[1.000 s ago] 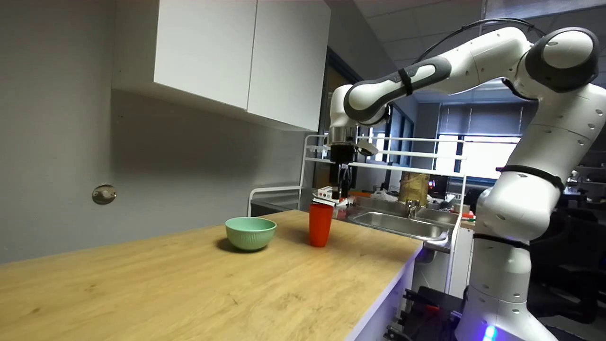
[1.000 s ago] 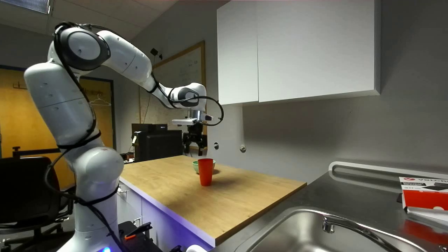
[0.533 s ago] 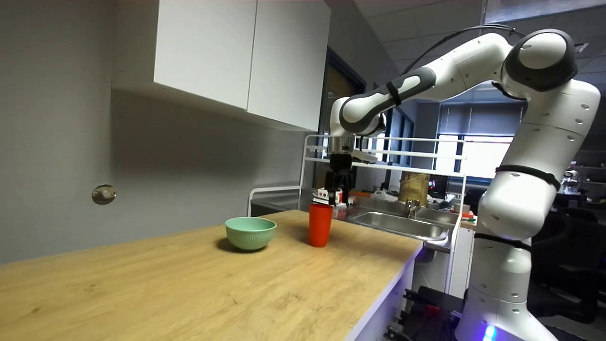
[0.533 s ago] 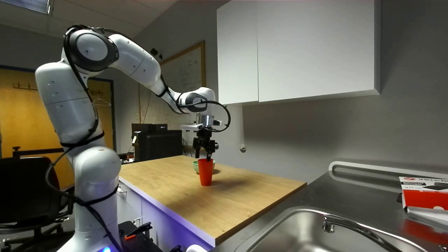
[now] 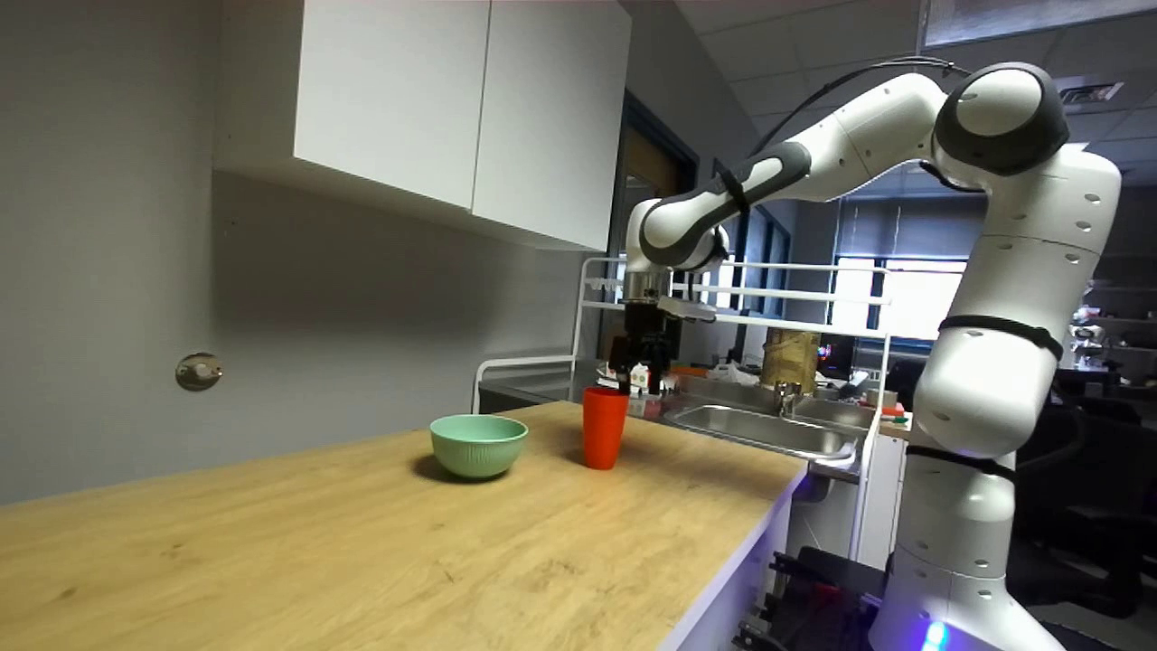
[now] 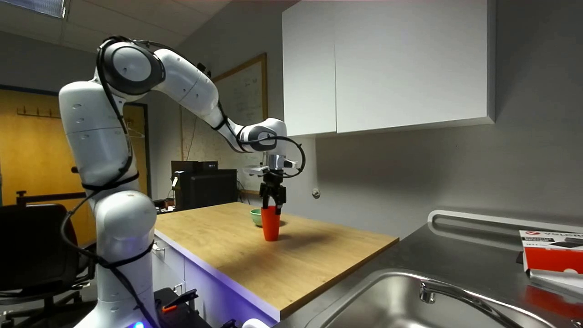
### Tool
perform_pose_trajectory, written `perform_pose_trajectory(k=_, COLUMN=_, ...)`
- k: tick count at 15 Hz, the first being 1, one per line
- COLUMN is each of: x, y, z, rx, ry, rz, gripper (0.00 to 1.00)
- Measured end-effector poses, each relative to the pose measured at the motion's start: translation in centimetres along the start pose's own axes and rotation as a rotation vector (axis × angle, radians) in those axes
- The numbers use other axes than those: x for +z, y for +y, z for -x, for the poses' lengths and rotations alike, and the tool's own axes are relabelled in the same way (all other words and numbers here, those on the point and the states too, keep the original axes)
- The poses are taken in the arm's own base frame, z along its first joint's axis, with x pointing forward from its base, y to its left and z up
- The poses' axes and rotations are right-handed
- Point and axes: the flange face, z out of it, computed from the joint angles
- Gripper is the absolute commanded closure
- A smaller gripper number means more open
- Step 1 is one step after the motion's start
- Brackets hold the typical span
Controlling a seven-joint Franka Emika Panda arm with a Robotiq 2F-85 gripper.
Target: Pour the content from the orange cup into the bowl
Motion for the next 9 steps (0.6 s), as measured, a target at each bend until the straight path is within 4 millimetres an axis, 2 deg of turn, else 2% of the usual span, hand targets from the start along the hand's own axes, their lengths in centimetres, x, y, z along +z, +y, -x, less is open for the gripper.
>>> perform_pose_trajectory(k=6, x=0.57, y=-0.14, z=-0.85, rx=0.024, ry=-0.007, rz=-0.005, gripper=0.0)
perform_pose_trajectory(k=9, x=0.17, y=-0.75, z=-1.01, rx=0.018, ry=-0.003, rz=-0.032, gripper=0.0)
